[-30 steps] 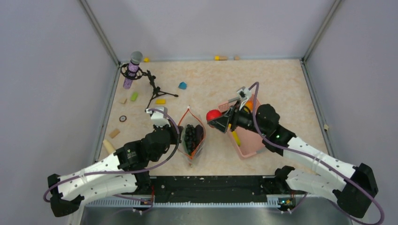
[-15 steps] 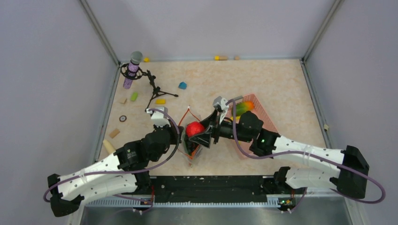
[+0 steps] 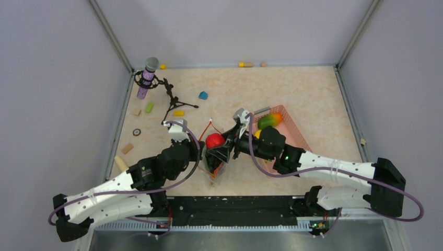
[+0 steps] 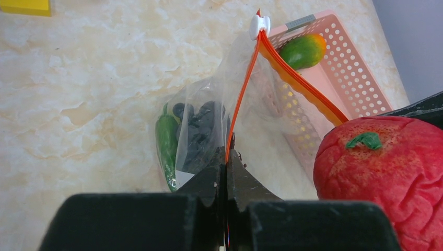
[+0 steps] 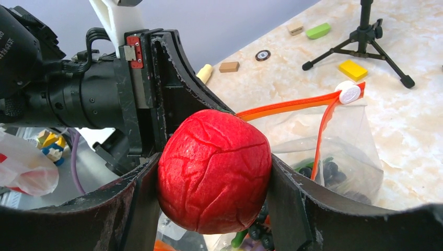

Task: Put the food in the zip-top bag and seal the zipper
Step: Place the fake fruit in the zipper food storage bag.

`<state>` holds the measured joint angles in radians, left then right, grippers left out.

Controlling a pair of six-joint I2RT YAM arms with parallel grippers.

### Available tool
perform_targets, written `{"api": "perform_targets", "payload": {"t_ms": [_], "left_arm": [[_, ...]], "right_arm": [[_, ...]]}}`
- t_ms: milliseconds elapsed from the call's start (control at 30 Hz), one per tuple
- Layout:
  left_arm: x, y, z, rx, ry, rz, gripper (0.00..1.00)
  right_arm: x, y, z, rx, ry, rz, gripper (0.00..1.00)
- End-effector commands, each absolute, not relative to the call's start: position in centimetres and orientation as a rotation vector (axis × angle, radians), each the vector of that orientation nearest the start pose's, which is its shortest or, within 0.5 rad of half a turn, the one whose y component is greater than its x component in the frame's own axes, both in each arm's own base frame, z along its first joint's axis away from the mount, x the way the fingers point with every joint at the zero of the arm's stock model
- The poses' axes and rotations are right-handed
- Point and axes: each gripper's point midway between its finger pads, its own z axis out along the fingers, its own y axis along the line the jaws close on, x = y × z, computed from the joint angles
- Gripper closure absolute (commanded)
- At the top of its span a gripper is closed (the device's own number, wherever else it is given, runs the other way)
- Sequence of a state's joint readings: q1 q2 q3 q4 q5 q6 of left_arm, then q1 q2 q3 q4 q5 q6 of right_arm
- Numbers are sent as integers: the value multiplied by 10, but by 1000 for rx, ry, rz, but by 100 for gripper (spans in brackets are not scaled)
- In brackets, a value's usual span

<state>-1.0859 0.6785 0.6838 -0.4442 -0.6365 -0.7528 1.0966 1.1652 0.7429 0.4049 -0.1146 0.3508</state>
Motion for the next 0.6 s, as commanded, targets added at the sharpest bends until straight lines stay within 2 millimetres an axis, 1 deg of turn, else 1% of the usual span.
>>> {"api": "perform_targets", "payload": {"t_ms": [0, 100, 267, 500, 533, 567], "left_arm": [[194, -193, 222, -82, 1931, -620, 100], [194, -194, 222, -80, 1934, -624, 100], [193, -195, 223, -77, 1933, -636, 100], [192, -195, 224, -77, 1932, -643, 100], [192, -194, 224, -80, 1930, -642, 100], [192, -194, 224, -80, 1930, -644, 100]], "right_arm": [[156, 382, 293, -671, 1493, 1224, 39], [160, 381, 292, -654, 1498, 1206, 28], [161, 381, 291, -646, 1505, 1204, 20], [161, 378, 292, -623, 1509, 1212, 14], [161, 378, 292, -617, 1508, 1216, 8], [161, 377, 294, -610, 1505, 1219, 3]]}}
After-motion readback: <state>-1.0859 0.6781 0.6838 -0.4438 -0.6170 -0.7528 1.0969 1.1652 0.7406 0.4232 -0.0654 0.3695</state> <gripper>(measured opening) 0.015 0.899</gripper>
